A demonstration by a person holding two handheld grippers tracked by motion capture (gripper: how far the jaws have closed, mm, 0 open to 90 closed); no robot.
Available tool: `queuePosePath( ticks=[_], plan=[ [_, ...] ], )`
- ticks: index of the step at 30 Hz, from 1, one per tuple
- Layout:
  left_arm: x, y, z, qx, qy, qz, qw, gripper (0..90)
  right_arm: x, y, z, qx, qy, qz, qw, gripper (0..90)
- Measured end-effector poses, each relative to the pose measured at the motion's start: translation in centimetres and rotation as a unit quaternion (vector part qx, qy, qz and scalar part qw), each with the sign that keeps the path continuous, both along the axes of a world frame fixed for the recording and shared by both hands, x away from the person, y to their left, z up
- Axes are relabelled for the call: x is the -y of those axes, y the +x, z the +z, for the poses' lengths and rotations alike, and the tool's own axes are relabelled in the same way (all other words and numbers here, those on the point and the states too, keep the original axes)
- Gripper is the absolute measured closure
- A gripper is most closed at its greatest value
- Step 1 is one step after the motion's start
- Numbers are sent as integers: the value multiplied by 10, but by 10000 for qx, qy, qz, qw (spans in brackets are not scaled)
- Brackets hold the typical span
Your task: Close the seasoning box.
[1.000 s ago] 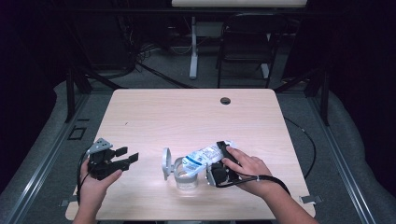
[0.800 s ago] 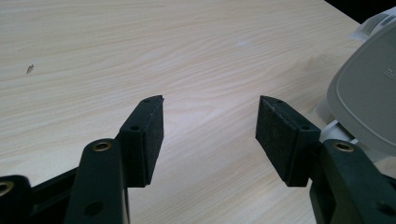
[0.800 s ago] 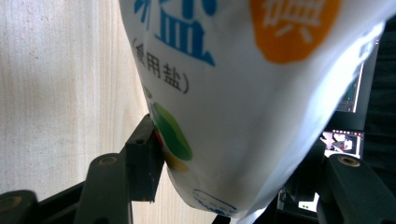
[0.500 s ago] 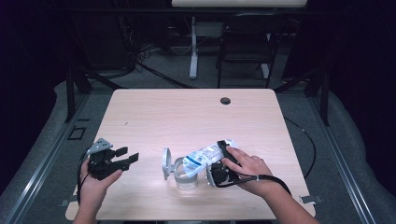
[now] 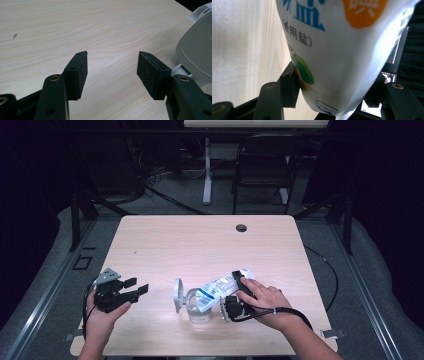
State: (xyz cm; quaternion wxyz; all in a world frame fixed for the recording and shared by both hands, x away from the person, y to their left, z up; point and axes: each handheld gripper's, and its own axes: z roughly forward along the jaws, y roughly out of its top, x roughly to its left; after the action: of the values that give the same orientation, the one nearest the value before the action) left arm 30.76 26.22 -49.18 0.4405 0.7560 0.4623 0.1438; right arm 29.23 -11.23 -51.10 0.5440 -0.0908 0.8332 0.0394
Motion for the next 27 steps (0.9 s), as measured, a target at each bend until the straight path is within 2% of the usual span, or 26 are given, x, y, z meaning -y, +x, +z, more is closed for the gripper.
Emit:
queuePosePath(
  ticks=[27],
  plan=[
    [-1, 0, 0, 11, 11, 19, 10000, 422, -2, -1, 0, 118, -128, 52, 9998, 417]
  ],
)
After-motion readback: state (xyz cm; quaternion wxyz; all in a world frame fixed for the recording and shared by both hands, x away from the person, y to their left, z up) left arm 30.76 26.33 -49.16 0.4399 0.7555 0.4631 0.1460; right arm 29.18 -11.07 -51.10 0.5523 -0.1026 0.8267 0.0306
